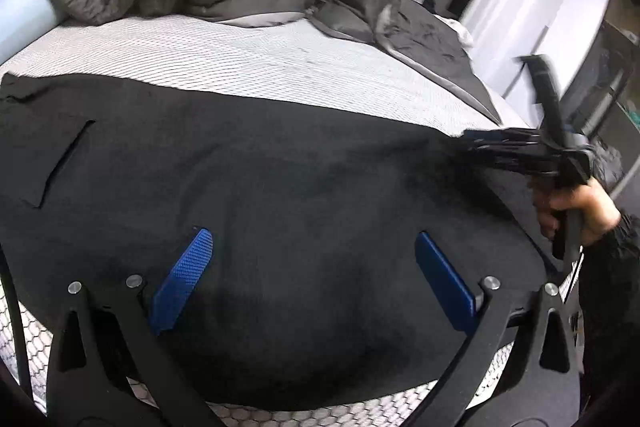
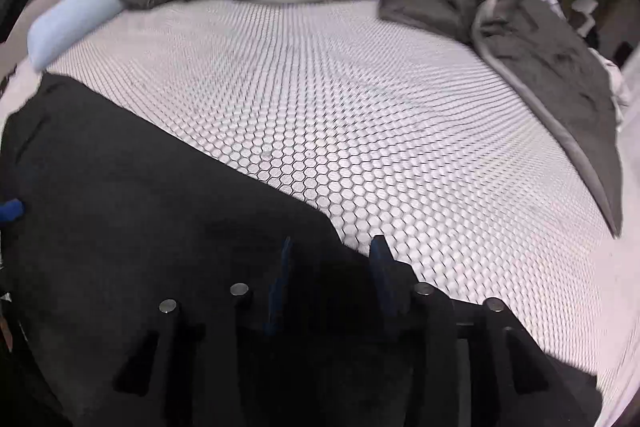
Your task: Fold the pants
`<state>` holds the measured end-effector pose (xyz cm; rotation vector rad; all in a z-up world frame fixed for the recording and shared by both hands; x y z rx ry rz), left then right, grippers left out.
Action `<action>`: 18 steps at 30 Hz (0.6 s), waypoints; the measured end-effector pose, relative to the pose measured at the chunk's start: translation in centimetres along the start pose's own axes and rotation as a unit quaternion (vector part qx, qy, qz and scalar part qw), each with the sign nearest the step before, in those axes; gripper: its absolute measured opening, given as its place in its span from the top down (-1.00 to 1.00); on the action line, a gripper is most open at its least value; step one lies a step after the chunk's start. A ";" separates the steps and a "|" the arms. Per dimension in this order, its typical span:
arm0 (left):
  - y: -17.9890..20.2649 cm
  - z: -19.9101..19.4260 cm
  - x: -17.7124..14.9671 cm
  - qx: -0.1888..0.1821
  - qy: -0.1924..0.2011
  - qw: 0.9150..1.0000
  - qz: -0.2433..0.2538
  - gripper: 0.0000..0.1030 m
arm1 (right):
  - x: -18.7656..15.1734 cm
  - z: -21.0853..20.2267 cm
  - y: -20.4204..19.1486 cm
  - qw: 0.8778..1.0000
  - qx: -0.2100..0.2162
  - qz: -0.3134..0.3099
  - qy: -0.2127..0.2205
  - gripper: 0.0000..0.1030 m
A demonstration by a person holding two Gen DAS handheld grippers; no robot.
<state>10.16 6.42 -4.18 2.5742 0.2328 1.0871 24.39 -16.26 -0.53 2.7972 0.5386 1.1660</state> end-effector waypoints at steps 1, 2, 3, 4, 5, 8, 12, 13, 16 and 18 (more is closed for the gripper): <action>0.5 0.2 -0.1 -0.004 -0.003 1.000 0.010 -0.95 | -0.8 -1.6 0.2 1.000 0.002 0.014 0.017 0.00; 1.4 0.5 -0.4 -0.008 -0.011 1.000 0.028 -0.95 | -2.2 -3.6 0.3 0.999 0.002 0.032 0.038 -0.19; 2.2 1.0 -0.7 -0.009 -0.020 0.999 0.047 -0.95 | -3.6 -5.0 0.1 0.998 0.002 0.043 0.052 -0.31; 3.0 1.4 -1.0 -0.008 -0.026 0.997 0.066 -0.96 | -5.5 -6.3 -0.5 0.997 0.009 0.050 0.060 -0.46; 4.1 2.0 -1.5 -0.005 -0.034 0.995 0.092 -0.96 | -7.3 -7.1 -1.3 0.997 0.016 0.048 0.055 -0.47; 6.1 3.6 -3.1 0.031 -0.061 0.985 0.159 -0.96 | -12.6 -7.3 -4.1 0.999 0.024 0.024 0.011 -0.47; 5.7 3.8 -4.1 0.050 -0.069 0.983 0.162 -0.96 | -17.4 -7.5 -3.7 1.000 0.009 0.026 0.007 -0.45; 5.3 3.5 -4.1 0.054 -0.065 0.984 0.156 -0.96 | -17.8 -8.1 -2.8 0.999 0.015 0.043 0.012 -0.46; 5.1 1.9 -3.6 0.030 -0.036 0.991 0.126 -0.95 | -18.1 -10.2 -1.1 0.995 0.023 0.089 0.046 -0.46; 7.0 1.1 -3.5 -0.024 -0.021 0.991 0.128 -0.95 | -17.5 -11.0 -1.2 0.993 0.007 0.101 0.067 -0.46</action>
Point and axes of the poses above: each gripper's, at about its wrist camera, not at the fingertips, and z roughly the way its jaws point, y to its right, x to its top, the point moved 3 cm from there along z, roughly the way its jaws point, and after that the axes turned 1 degree about -z, right-handed, at the moved point
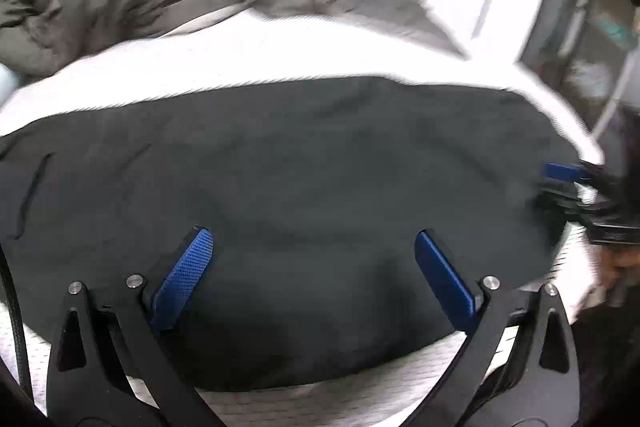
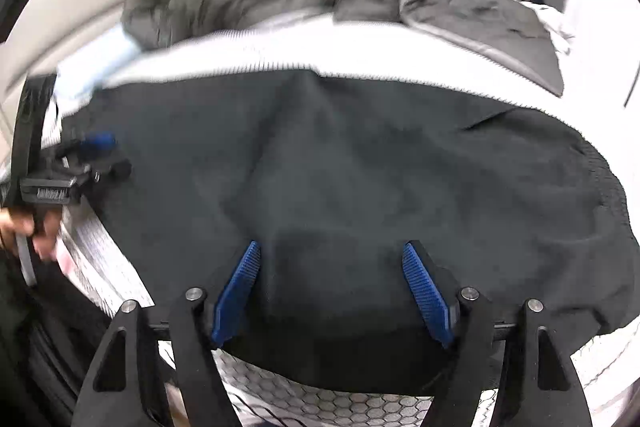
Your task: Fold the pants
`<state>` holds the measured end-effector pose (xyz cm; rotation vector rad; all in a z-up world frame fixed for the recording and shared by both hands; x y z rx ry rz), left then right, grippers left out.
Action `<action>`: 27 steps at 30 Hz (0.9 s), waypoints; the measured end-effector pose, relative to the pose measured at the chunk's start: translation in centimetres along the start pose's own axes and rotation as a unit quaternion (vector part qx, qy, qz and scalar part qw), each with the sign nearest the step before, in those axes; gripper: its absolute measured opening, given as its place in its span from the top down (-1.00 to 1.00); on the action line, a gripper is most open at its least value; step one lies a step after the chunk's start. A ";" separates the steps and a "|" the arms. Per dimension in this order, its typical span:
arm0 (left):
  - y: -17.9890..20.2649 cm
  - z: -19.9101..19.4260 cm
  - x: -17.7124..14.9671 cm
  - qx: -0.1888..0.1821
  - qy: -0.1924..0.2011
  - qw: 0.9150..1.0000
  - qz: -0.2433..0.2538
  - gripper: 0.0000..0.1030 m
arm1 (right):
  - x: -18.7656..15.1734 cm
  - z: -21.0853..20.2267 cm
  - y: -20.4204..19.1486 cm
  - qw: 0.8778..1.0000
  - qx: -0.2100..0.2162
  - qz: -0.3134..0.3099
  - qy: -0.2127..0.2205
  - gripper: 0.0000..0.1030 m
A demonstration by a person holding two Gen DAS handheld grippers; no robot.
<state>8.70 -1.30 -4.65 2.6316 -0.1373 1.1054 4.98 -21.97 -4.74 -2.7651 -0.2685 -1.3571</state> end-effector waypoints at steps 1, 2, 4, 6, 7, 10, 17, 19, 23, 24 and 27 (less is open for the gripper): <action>0.5 0.1 0.2 -0.004 0.001 1.000 0.010 -0.95 | 0.9 -0.4 0.0 1.000 -0.019 -0.010 0.015 -0.46; 1.7 0.5 0.1 -0.005 -0.002 0.999 0.032 -0.95 | 1.1 -1.5 0.5 0.999 -0.044 -0.012 0.030 -0.46; 3.2 1.7 -0.3 0.004 -0.022 0.997 0.067 -0.95 | 1.0 -3.8 3.6 0.995 -0.076 0.036 0.061 -0.46; 4.2 3.2 -0.9 0.012 -0.048 0.995 0.085 -0.95 | -0.2 -6.3 7.8 0.987 -0.093 0.107 0.078 -0.46; 4.4 3.5 -1.2 0.016 -0.053 0.995 0.088 -0.96 | -1.3 -7.5 10.6 0.979 -0.110 0.152 0.085 -0.46; 4.5 4.2 -1.0 0.014 -0.057 0.994 0.087 -0.97 | -5.4 -9.1 17.8 0.943 -0.126 0.297 0.081 -0.46; 4.4 4.5 -1.3 0.013 -0.058 0.995 0.077 -0.97 | -9.4 -6.5 24.1 0.875 0.024 0.476 0.083 -0.30; 4.4 4.4 -1.4 0.010 -0.058 0.995 0.075 -0.98 | -9.7 -5.0 24.9 0.863 0.033 0.499 0.069 0.06; 4.0 4.3 -1.3 0.006 -0.058 0.995 0.074 -0.99 | -8.5 -6.9 25.6 0.861 0.029 0.492 0.127 0.76; 3.8 4.3 -1.3 0.006 -0.059 0.996 0.074 -1.00 | -8.1 -8.2 25.7 0.866 0.017 0.477 0.149 0.76; 3.7 4.2 -1.3 0.004 -0.059 0.996 0.071 -1.00 | -9.3 -7.1 26.7 0.864 -0.002 0.490 0.117 0.76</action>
Point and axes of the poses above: each gripper's, at about its wrist camera, not at the fingertips, and z roughly the way its jaws point, y to its right, x to its top, the point moved 3 cm from there along z, roughly the way its jaws point, and after that the axes turned 1 degree about -z, right-handed, at the moved point
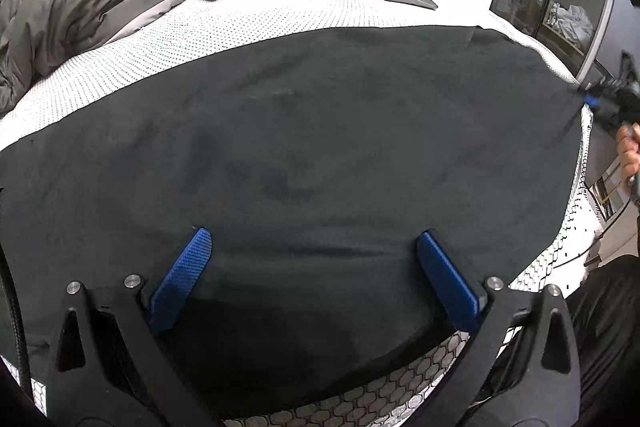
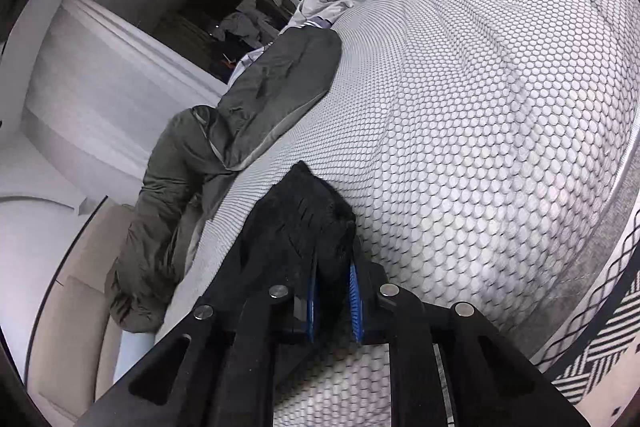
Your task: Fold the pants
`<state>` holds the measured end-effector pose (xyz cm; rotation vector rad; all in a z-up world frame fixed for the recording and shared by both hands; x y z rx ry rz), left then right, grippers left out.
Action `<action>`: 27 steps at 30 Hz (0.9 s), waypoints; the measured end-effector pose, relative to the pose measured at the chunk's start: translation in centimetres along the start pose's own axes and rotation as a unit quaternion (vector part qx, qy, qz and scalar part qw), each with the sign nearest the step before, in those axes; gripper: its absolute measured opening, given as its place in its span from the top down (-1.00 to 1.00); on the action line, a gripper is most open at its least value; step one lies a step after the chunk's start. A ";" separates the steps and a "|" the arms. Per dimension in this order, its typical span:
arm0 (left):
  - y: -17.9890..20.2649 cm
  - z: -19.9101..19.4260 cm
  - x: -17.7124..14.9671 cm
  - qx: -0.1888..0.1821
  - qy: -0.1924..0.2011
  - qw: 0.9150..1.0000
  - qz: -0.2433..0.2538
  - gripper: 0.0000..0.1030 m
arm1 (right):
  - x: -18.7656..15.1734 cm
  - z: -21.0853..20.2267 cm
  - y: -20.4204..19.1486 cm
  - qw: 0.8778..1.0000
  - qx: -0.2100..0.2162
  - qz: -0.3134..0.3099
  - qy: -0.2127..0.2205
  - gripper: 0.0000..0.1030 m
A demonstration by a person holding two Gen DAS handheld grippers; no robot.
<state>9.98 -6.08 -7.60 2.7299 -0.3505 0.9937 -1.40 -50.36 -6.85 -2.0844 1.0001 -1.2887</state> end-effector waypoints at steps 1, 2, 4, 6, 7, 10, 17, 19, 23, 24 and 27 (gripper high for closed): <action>0.0 0.0 0.0 0.001 -0.001 1.000 0.000 -1.00 | -0.6 1.1 0.8 0.999 -0.031 -0.006 -0.024 0.76; -0.1 0.0 0.0 0.002 -0.002 1.000 -0.001 -1.00 | -0.9 2.0 1.2 0.998 -0.051 -0.013 -0.042 0.72; -0.1 -0.2 0.2 0.006 -0.001 1.000 -0.002 -1.00 | -0.7 1.5 1.0 0.998 -0.050 -0.018 -0.034 0.65; -0.2 -0.9 0.2 0.011 0.007 1.000 -0.005 -0.99 | -0.4 -0.1 -0.6 0.997 -0.068 -0.029 0.011 0.34; -0.2 -1.2 0.2 0.012 0.012 1.000 -0.005 -0.99 | -0.5 -1.2 -1.2 0.996 -0.076 -0.037 0.033 0.20; 0.3 -2.9 0.8 -0.014 0.043 0.999 -0.001 -0.99 | -1.3 -3.8 -5.0 0.992 -0.040 -0.090 0.075 0.15; 5.4 -0.2 3.2 -0.050 0.036 0.997 0.046 -0.99 | -11.0 2.9 -16.9 0.950 0.014 -0.305 -0.060 0.01; 6.3 1.3 3.2 -0.044 0.020 0.997 0.055 -0.99 | -15.6 5.0 -19.1 0.915 0.012 -0.394 -0.081 0.00; 6.3 2.5 2.3 -0.043 0.000 0.998 0.053 -0.99 | -20.8 8.2 -19.2 0.864 -0.001 -0.491 -0.116 -0.01; 6.2 2.5 2.2 -0.045 0.001 0.998 0.051 -0.99 | -21.2 8.4 -19.1 0.852 -0.011 -0.512 -0.111 -0.01; 5.3 2.2 1.6 -0.050 0.002 0.998 0.041 -0.99 | -18.1 6.9 -16.1 0.850 -0.087 -0.517 -0.056 -0.21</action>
Point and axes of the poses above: each gripper's, at about its wrist camera, not at the fingertips, and z roughly the way its jaws point, y to its right, x to its top, the point moved 3 cm from there along z, roughly the way its jaws point, and after that the axes turned 1 degree about -z, right-handed, at the moved point
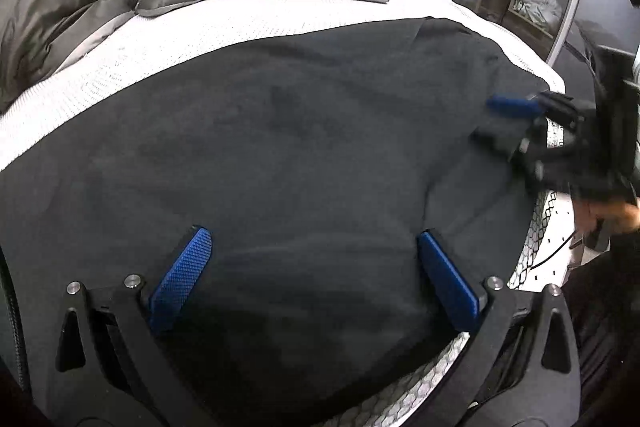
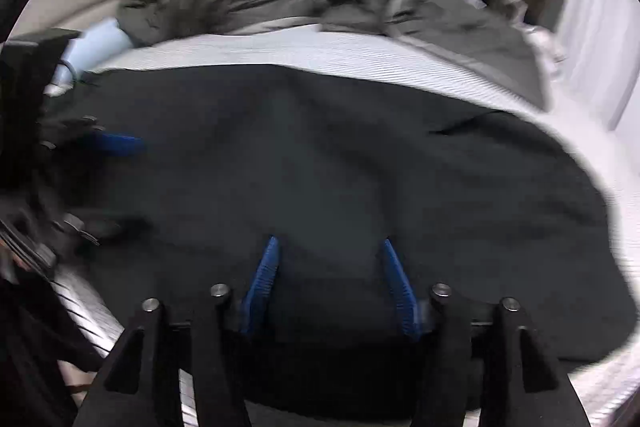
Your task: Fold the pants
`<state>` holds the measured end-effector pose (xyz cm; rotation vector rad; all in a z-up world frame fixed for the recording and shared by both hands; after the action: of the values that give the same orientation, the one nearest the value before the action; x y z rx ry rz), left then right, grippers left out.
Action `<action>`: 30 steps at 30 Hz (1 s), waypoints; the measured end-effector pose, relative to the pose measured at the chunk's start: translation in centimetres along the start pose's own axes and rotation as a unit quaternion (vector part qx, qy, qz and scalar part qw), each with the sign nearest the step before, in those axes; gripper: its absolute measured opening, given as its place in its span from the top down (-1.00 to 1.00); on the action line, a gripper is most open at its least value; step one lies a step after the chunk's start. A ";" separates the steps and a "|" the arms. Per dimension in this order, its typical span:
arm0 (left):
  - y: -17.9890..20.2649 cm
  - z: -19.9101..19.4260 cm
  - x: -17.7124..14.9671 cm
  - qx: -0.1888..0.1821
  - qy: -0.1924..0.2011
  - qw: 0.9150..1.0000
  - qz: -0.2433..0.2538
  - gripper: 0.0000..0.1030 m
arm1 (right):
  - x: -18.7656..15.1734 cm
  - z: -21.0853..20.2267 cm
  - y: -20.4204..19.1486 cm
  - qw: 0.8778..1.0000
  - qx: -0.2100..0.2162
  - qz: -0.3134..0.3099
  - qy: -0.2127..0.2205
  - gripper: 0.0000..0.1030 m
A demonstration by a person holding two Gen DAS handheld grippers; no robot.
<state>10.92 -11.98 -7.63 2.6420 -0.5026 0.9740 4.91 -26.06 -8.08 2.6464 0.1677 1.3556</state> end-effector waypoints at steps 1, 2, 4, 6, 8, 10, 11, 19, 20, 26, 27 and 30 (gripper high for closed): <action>-0.2 -0.2 -0.2 0.000 0.001 1.000 -0.001 -0.99 | -0.7 -0.1 2.8 0.999 -0.046 0.019 -0.002 -0.29; -0.3 -0.2 -0.4 0.000 0.001 1.000 0.002 -1.00 | -1.4 -0.4 4.6 0.997 -0.072 0.033 -0.003 -0.22; -0.5 -0.2 -0.4 0.001 0.000 1.000 0.004 -1.00 | -2.3 -0.6 7.6 0.990 -0.124 0.063 -0.003 -0.27; -0.6 -0.3 -0.4 0.002 -0.001 1.000 0.003 -1.00 | -2.7 -0.6 9.2 0.986 -0.141 0.089 -0.003 -0.38; -0.6 -0.5 -0.3 0.007 -0.001 1.000 0.001 -1.00 | -2.6 -0.8 9.2 0.985 -0.133 0.111 -0.002 -0.40; -0.4 -1.1 0.0 0.015 0.007 1.000 -0.003 -0.99 | -1.5 -1.8 8.7 0.984 -0.135 0.114 0.022 -0.41; -0.3 -1.6 0.3 0.023 0.023 0.999 -0.006 -0.99 | -0.2 -2.1 8.3 0.986 -0.115 0.115 0.041 -0.41; 1.8 1.9 2.5 0.027 -0.011 1.000 0.010 -1.00 | 6.3 3.8 -3.5 0.999 0.040 -0.010 0.002 -0.66; 1.4 2.3 2.3 0.019 -0.018 1.000 -0.002 -1.00 | 6.2 4.7 -3.6 0.999 0.032 -0.016 -0.014 -0.66; -0.3 1.6 1.7 0.002 -0.005 1.000 -0.019 -1.00 | 3.5 3.9 9.4 0.993 -0.021 0.113 -0.026 0.09; -0.2 1.7 1.6 0.004 -0.006 1.000 -0.017 -1.00 | 3.3 3.9 10.5 0.992 -0.008 0.123 -0.028 0.26; -0.2 1.8 1.7 0.012 -0.010 1.000 -0.018 -1.00 | 3.5 4.1 9.5 0.997 -0.045 0.056 -0.020 0.35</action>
<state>13.25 -12.85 -7.85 2.6754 -0.4477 0.9489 10.56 -35.16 -5.79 2.6397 -0.0460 1.3084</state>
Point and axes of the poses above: each gripper's, at about its wrist camera, not at the fingertips, and z roughly the way its jaws point, y to its right, x to its top, the point moved 3 cm from there along z, roughly the way its jaws point, and after that the axes turned 1 degree about -z, right-handed, at the moved point
